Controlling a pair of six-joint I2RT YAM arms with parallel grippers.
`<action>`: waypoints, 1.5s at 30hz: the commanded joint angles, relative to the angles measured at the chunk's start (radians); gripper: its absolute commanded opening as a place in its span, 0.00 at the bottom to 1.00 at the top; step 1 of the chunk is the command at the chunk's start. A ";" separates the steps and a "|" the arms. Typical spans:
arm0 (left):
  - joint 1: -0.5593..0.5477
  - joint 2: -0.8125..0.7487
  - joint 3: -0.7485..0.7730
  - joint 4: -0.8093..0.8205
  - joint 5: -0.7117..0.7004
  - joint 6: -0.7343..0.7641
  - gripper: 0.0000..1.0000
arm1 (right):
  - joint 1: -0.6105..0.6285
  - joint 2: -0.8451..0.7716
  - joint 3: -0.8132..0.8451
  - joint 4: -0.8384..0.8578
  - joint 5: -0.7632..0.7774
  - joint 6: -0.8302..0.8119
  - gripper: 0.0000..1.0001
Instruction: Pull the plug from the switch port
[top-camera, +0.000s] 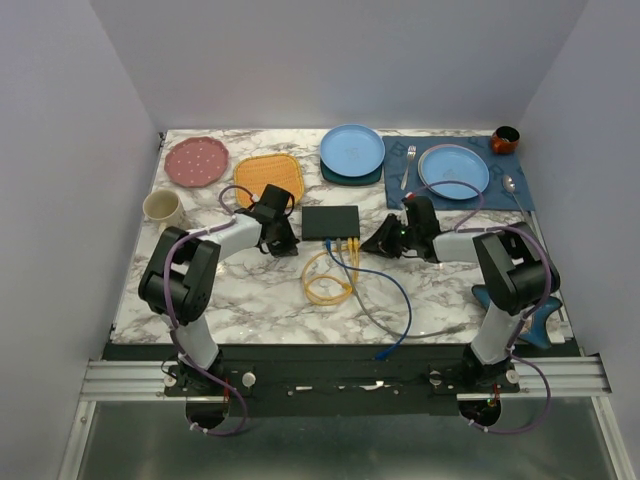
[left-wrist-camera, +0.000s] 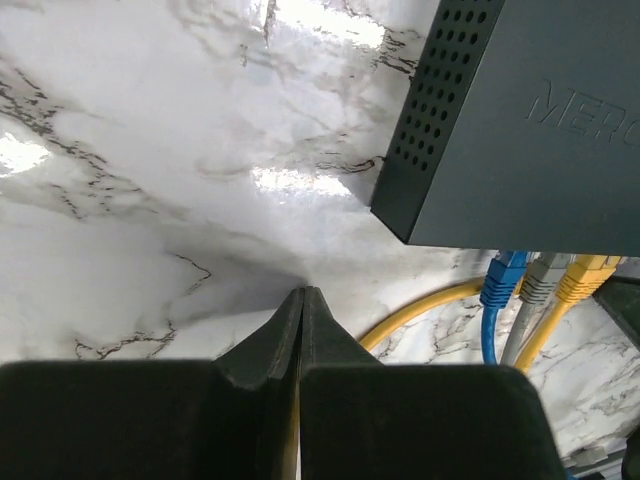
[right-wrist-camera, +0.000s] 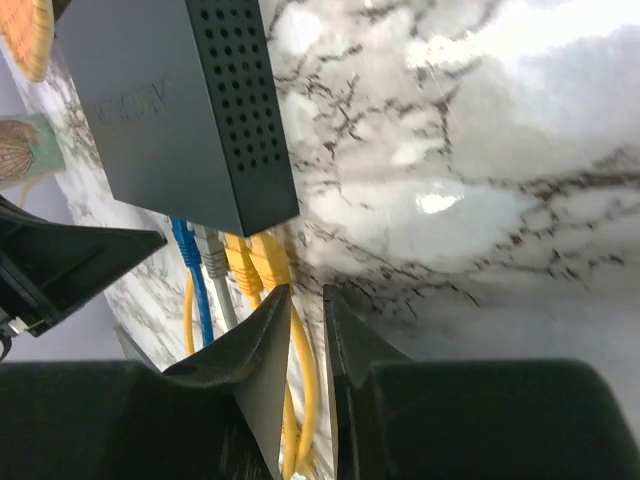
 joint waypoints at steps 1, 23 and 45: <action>-0.004 0.048 0.013 0.018 0.014 -0.012 0.07 | 0.008 -0.034 -0.073 -0.042 0.047 -0.037 0.27; 0.008 0.204 0.259 -0.012 0.044 -0.015 0.11 | 0.120 -0.043 -0.052 -0.112 0.085 -0.049 0.20; 0.029 -0.076 -0.227 0.791 0.369 -0.297 0.93 | 0.055 -0.078 0.437 -0.401 0.196 -0.177 0.16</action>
